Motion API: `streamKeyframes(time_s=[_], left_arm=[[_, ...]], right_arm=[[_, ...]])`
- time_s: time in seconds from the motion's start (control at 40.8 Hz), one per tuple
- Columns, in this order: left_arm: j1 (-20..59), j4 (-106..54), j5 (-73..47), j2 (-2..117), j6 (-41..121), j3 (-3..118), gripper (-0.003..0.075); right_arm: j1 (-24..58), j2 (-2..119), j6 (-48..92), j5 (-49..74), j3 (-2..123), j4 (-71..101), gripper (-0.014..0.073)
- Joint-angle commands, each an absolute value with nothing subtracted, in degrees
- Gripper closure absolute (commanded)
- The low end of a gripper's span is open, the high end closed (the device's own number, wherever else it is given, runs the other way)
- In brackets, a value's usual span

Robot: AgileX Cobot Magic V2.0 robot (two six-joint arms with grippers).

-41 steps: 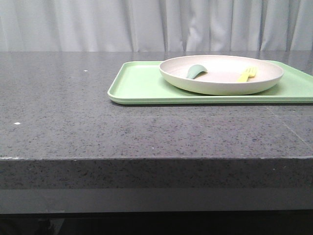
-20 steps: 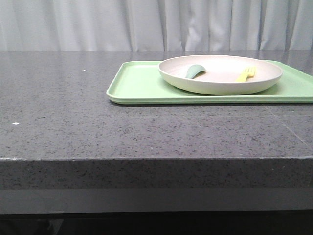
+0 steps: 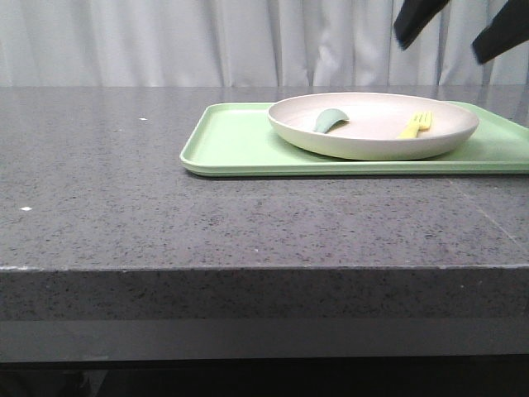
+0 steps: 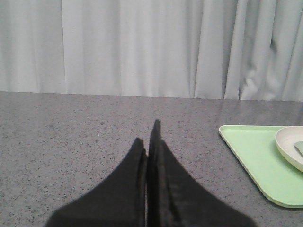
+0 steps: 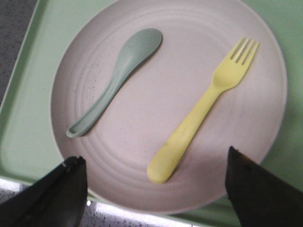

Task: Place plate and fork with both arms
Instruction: 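Lower the right gripper onto the yellow fork on the plate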

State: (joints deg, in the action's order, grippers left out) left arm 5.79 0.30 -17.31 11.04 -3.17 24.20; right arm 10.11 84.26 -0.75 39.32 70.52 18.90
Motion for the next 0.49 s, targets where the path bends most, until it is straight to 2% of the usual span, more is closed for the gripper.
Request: streamKeyframes(time_s=[0.0,0.221,0.466], left_arm=[[5.7,0.3,-12.2,11.7,-3.4,25.7,0.0738],[5.7,0.3,-12.2,11.7,-3.4,25.7,0.0738],[5.7,0.3,-12.2,11.7,-3.4,25.7,0.0738]], right_arm=[[10.2,88.1,-3.5,40.4,77.3,18.5,-0.0019],[10.2,99.9,-9.1,49.6,89.1,14.4,-0.0019],[10.2,104.0,-10.7,51.0,92.0,12.8,-0.0018]])
